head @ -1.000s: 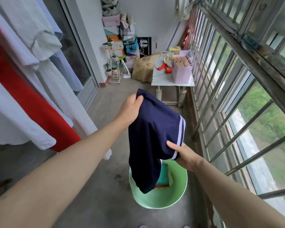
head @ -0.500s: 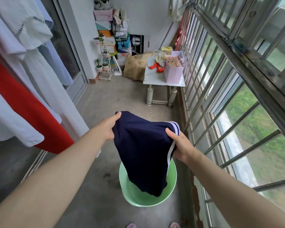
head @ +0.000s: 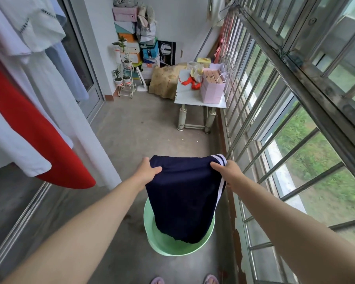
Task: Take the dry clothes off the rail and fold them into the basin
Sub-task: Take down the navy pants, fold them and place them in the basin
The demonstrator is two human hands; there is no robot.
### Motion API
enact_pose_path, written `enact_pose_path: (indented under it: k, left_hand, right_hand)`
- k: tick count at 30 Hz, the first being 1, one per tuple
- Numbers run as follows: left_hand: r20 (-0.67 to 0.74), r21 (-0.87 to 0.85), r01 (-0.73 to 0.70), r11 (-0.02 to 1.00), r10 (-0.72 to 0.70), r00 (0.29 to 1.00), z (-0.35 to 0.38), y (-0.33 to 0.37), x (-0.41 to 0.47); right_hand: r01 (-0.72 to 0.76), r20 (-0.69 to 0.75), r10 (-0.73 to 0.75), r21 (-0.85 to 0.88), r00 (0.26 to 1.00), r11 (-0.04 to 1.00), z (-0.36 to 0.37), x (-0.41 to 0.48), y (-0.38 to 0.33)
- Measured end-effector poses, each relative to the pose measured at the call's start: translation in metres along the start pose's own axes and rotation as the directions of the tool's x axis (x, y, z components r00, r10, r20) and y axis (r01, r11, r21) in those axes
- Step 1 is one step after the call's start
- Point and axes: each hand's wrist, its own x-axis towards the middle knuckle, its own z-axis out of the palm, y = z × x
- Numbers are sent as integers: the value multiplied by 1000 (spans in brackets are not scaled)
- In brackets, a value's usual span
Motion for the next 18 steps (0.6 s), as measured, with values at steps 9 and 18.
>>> enact_pose_path:
  k: [9, 18]
  left_hand:
    - [76, 233, -63, 971, 46, 996, -6, 23, -9]
    - [143, 227, 195, 954, -230, 963, -24, 19, -9]
  right_hand:
    - [101, 98, -86, -166, 992, 981, 3, 2, 3]
    - [-312, 476, 431, -311, 766, 898, 0, -7, -19]
